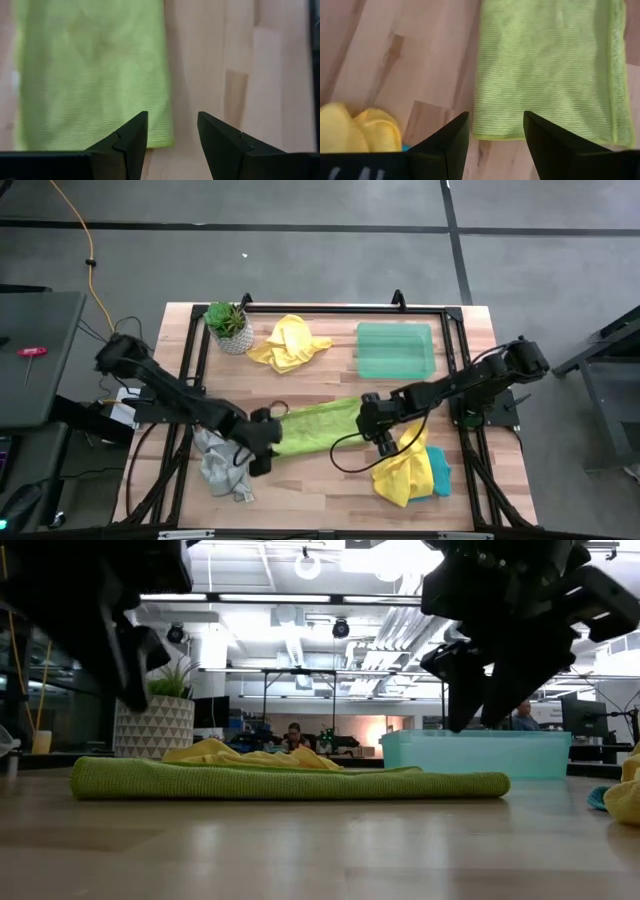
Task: Fold microfiber towels
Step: Fold the light green towel
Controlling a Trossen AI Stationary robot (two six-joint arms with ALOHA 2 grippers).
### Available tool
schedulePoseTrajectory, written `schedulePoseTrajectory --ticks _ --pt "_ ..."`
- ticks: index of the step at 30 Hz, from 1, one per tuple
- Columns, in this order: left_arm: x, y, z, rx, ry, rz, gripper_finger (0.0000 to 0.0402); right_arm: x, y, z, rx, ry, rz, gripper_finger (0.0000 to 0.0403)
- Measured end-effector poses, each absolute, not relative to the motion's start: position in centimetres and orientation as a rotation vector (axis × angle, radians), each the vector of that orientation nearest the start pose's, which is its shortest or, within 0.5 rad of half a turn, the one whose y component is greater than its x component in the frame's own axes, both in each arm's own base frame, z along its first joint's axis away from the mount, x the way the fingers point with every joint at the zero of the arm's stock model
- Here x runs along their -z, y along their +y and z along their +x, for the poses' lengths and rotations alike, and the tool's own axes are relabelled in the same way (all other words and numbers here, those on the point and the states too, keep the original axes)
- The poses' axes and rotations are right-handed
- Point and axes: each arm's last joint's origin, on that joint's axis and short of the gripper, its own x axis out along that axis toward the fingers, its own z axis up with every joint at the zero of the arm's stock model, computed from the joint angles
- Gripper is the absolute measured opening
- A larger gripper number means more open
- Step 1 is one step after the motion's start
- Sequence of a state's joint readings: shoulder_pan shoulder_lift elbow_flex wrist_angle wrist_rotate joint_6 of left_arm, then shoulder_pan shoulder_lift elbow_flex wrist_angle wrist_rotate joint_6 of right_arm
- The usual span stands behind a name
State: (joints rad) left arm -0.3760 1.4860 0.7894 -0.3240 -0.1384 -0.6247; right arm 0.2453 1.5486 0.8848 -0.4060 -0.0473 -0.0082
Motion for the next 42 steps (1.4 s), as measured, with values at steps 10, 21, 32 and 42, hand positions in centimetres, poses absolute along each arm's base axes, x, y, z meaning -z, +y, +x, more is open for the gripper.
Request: schedulePoseTrajectory --ticks 10,21,32,42 --pt "-13.9 -12.3 28.3 -0.121 1.16 -0.208 0.0163 -17.9 6.9 28.3 -0.255 1.062 -0.107 0.0178" --pt "-12.5 -12.6 28.2 -0.208 1.201 -0.138 0.0162 -17.5 7.2 28.6 -0.323 1.05 -0.111 0.0178" --pt "-12.4 -12.4 28.0 -0.217 1.223 -0.132 0.007 -13.7 9.2 29.7 -0.363 1.094 -0.204 0.0178" --pt "-12.3 -12.3 27.8 -0.22 1.237 -0.122 0.0005 -12.9 9.3 29.7 -0.238 1.139 -0.162 0.0144"
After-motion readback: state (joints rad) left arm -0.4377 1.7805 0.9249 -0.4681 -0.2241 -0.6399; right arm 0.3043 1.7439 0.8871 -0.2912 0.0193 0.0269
